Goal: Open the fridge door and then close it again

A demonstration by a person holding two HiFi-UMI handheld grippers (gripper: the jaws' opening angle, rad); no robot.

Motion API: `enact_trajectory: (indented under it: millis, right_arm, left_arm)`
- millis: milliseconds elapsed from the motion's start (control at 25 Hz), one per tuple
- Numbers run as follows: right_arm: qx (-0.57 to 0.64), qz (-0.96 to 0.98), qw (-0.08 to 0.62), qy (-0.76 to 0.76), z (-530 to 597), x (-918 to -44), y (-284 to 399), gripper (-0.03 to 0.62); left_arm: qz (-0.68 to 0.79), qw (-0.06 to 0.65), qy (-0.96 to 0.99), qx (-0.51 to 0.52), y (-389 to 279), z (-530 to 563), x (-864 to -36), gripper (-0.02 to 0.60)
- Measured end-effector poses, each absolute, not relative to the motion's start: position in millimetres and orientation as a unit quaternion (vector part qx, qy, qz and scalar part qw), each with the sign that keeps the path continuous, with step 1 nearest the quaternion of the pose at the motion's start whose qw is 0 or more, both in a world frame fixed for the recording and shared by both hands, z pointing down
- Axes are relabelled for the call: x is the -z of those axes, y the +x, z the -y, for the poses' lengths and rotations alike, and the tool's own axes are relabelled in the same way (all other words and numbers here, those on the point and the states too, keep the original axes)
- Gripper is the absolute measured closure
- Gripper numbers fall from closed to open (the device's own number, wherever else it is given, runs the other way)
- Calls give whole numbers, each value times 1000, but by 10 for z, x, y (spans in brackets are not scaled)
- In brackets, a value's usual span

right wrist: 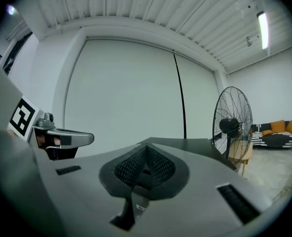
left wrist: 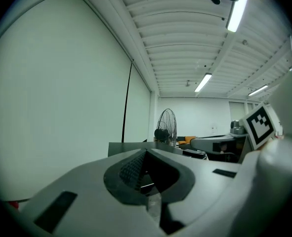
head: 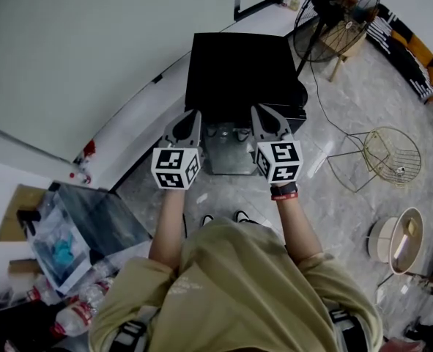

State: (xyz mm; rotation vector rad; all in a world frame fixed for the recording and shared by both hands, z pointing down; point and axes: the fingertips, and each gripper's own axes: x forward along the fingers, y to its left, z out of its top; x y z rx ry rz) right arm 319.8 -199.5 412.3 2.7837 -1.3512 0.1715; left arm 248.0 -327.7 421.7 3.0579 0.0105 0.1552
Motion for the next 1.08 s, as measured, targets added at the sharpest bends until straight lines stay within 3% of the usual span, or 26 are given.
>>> enact_trajectory:
  millis: [320,720,1080]
  right_arm:
    - [-67,416,-6,907,1790,-4178,3211,572]
    - [-64,406,10,912,1638,-4193,3219,572]
    - [-65,427,33,901,1710,-4206,3301,572]
  left_arm:
    - [0,29,998,-56,2544,3022,-4240,562]
    - [3,26,999,-38,2570,2935,-4200,561]
    - [-82,77,992,-56,2497,2753,-4339,561]
